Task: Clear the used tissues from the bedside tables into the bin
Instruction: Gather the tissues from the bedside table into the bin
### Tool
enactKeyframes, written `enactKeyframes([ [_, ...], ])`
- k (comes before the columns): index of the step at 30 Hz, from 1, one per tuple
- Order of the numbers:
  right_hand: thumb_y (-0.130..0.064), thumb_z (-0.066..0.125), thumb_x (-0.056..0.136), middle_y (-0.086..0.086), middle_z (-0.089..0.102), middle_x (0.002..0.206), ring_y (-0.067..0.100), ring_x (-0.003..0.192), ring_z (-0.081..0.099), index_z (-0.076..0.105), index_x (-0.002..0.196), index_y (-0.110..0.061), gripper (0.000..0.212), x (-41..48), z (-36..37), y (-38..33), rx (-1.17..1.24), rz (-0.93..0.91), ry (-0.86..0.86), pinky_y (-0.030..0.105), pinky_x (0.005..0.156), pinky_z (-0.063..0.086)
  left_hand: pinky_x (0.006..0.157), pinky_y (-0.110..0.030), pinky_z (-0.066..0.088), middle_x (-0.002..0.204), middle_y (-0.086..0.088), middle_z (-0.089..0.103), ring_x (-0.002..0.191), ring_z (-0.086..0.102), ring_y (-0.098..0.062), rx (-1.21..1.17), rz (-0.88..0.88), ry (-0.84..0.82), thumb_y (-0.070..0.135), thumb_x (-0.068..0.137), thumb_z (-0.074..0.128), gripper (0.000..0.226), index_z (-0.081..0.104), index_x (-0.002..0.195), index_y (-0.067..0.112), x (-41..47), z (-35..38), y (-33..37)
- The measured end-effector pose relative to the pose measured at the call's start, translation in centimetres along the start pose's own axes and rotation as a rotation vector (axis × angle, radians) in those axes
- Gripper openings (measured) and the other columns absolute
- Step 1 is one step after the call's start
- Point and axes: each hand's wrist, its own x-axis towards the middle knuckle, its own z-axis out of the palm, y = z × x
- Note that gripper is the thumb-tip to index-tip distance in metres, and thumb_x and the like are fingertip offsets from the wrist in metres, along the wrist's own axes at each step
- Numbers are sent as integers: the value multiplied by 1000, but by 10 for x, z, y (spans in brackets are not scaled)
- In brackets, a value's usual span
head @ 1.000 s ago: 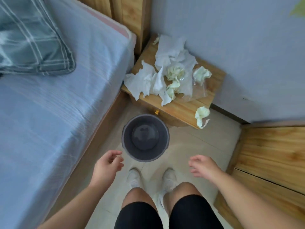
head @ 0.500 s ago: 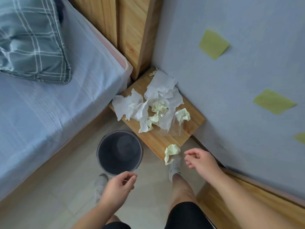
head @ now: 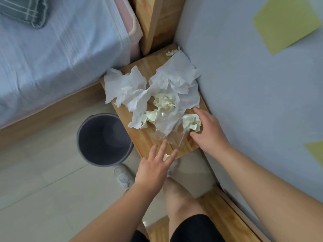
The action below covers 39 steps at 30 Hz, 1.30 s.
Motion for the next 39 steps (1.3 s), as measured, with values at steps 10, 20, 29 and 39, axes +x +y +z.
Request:
enactKeyframes([
  [10, -13, 73, 91, 13, 59, 134, 33, 124, 56, 59, 142, -16, 53, 29, 23, 12, -146, -9, -14, 40, 99, 46, 74, -30, 46, 129, 1, 58, 106, 63, -24, -438, -139, 83, 27, 98, 70, 46, 62, 142, 27, 22, 19, -40],
  [20, -5, 70, 89, 27, 57, 130, 47, 116, 56, 49, 150, -7, 64, 19, -26, -13, -264, 49, 262, 52, 97, 50, 82, -39, 64, 119, 16, 60, 96, 70, -14, -1061, -431, 227, 51, 95, 67, 37, 63, 132, 49, -14, -17, -60],
  [29, -2, 66, 92, 22, 52, 141, 38, 124, 53, 48, 151, -10, 62, -8, -42, -54, -138, 59, 498, 43, 101, 45, 57, -20, 59, 108, 13, 76, 87, 76, -14, -1643, -581, 492, 20, 98, 73, 35, 72, 118, 49, -74, -19, -115],
  [39, -22, 76, 90, -8, 69, 123, -7, 87, 67, 56, 142, -37, 58, -77, 80, -165, 456, 60, 321, 6, 73, 49, 65, -29, 65, 112, 6, 78, 94, 79, -14, -1863, -872, 586, 28, 99, 71, 35, 67, 132, 40, -140, 53, -198],
])
